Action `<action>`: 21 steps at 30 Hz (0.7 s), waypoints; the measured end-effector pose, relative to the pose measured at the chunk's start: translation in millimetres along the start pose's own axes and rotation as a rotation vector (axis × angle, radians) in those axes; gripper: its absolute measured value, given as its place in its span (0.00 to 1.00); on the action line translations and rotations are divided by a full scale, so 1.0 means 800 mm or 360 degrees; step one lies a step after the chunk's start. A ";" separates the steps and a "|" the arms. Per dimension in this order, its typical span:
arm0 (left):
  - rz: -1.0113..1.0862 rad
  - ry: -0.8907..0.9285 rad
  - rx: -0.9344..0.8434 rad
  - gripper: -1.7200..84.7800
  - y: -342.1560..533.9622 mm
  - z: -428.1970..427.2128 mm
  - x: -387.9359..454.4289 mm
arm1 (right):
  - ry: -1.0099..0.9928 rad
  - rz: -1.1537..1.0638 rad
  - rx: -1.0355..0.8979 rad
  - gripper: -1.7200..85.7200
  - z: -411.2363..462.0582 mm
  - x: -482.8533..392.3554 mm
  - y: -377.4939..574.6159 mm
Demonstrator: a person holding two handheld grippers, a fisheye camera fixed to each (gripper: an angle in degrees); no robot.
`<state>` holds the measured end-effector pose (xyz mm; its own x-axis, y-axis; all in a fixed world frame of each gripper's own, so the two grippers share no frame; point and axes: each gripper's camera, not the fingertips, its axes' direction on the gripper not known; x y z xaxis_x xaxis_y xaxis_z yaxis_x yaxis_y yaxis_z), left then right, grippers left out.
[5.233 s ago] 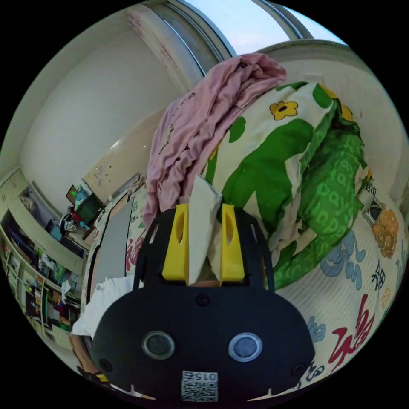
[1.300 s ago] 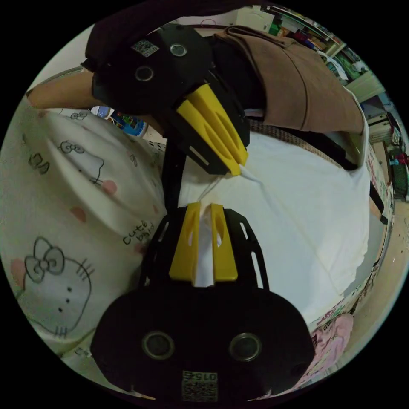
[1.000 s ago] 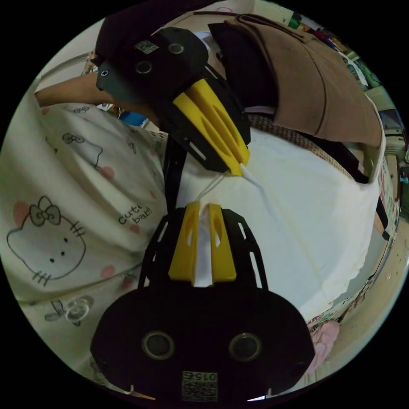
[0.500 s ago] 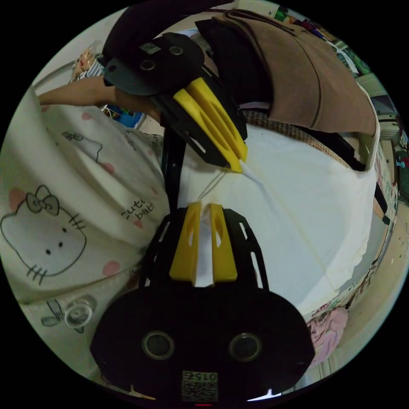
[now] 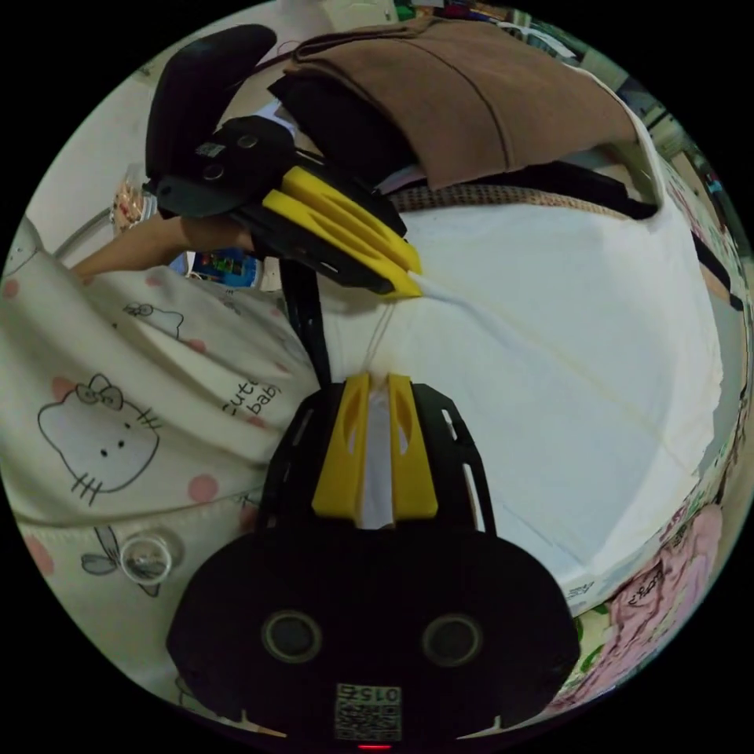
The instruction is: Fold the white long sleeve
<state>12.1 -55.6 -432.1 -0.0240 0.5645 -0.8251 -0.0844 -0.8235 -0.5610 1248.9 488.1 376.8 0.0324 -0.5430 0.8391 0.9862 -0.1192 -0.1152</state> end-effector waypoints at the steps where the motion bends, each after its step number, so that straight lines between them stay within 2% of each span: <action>1: -0.0004 0.0003 0.0001 0.03 0.002 0.003 -0.001 | -0.0016 0.0012 0.0004 0.08 0.003 0.006 0.006; 12: -0.0065 0.0232 0.0212 0.03 0.067 0.063 -0.038 | 0.0116 -0.0109 -0.0098 0.08 0.033 0.022 0.018; 21: -0.0019 0.0212 0.0313 0.03 0.112 0.114 -0.036 | 0.0114 -0.0165 -0.0299 0.08 0.049 0.047 -0.009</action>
<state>-85.2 -140.6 -452.2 0.1085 0.5511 -0.8273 -0.2766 -0.7826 -0.5576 1249.0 501.0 430.3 -0.0857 -0.5765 0.8126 0.9358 -0.3265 -0.1330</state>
